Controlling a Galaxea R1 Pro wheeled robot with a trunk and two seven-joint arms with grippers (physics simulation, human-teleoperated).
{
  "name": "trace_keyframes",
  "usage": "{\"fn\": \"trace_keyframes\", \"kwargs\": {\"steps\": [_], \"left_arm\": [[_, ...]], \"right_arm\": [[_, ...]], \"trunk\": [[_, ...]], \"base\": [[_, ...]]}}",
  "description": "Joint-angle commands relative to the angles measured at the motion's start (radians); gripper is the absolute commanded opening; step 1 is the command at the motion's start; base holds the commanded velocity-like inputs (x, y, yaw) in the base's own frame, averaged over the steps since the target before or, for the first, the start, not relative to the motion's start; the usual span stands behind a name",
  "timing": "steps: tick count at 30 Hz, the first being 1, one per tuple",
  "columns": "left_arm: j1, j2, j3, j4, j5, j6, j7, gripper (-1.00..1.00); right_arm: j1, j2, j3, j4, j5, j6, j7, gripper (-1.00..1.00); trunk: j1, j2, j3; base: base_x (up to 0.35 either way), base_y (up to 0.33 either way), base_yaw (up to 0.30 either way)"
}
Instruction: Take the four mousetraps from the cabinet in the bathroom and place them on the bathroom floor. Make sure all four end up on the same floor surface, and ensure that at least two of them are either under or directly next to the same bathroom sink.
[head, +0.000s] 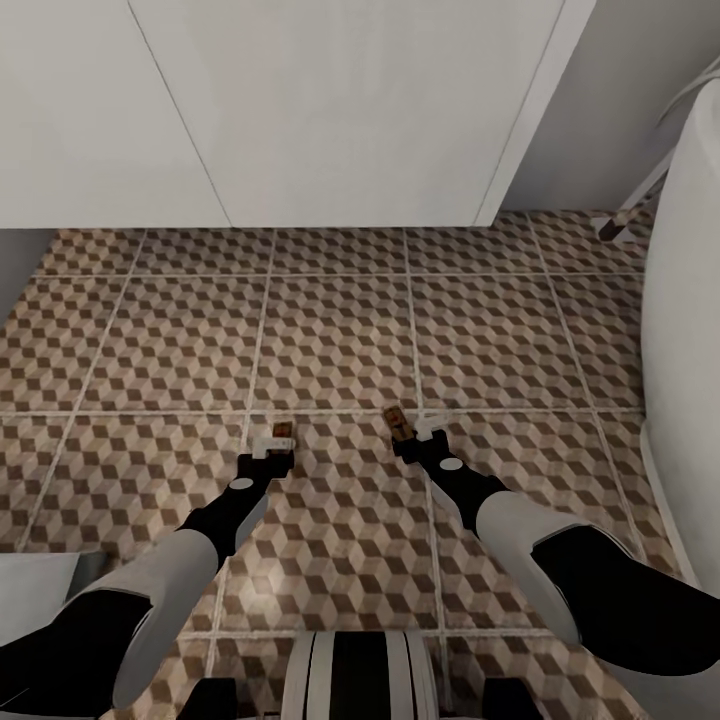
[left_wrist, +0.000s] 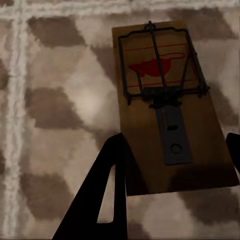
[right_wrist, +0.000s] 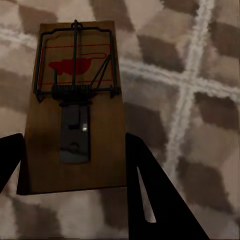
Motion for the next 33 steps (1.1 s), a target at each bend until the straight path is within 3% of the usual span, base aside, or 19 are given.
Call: {"fn": "trace_keyframes", "kwargs": {"steps": [1, 8, 19, 26, 31, 33], "left_arm": [[-0.001, 0.0, -0.009, 0.001, 0.005, -0.003, 0.007, -1.0], [-0.001, -0.002, -0.009, -0.001, 0.005, -0.003, 0.008, -1.0], [0.0, -0.015, -0.009, -0.008, 0.004, -0.002, 0.02, -1.0], [0.001, -0.036, -0.02, -0.063, 0.006, -0.003, 0.229, -1.0], [0.011, -0.029, -0.085, -0.094, 0.007, -0.008, 0.243, -1.0], [0.031, -0.025, -0.109, -0.107, 0.007, -0.045, 0.242, -1.0]], "right_arm": [[-0.001, 0.0, 0.008, 0.001, -0.009, -0.004, -0.003, -1.0], [-0.001, 0.0, 0.008, 0.001, -0.009, -0.005, -0.003, -1.0], [0.0, 0.003, 0.01, 0.001, -0.003, -0.082, -0.015, -1.0], [-0.001, 0.002, 0.01, 0.001, -0.002, -0.119, -0.019, -1.0], [-0.001, 0.001, 0.01, 0.001, -0.004, -0.124, -0.018, -1.0], [-0.001, 0.001, 0.009, 0.001, -0.004, -0.125, -0.017, -1.0]], "trunk": [[0.0, 0.0, -0.006], [0.003, -0.002, -0.037], [0.003, -0.002, -0.037], [0.003, -0.002, -0.037], [0.003, -0.002, -0.037], [0.003, -0.002, -0.037]], "base": [[0.0, 0.0, 0.0], [0.0, 0.0, 0.0], [0.0, 0.0, 0.0], [0.0, 0.0, 0.0], [0.0, 0.0, 0.0], [0.0, 0.0, 0.0]]}}
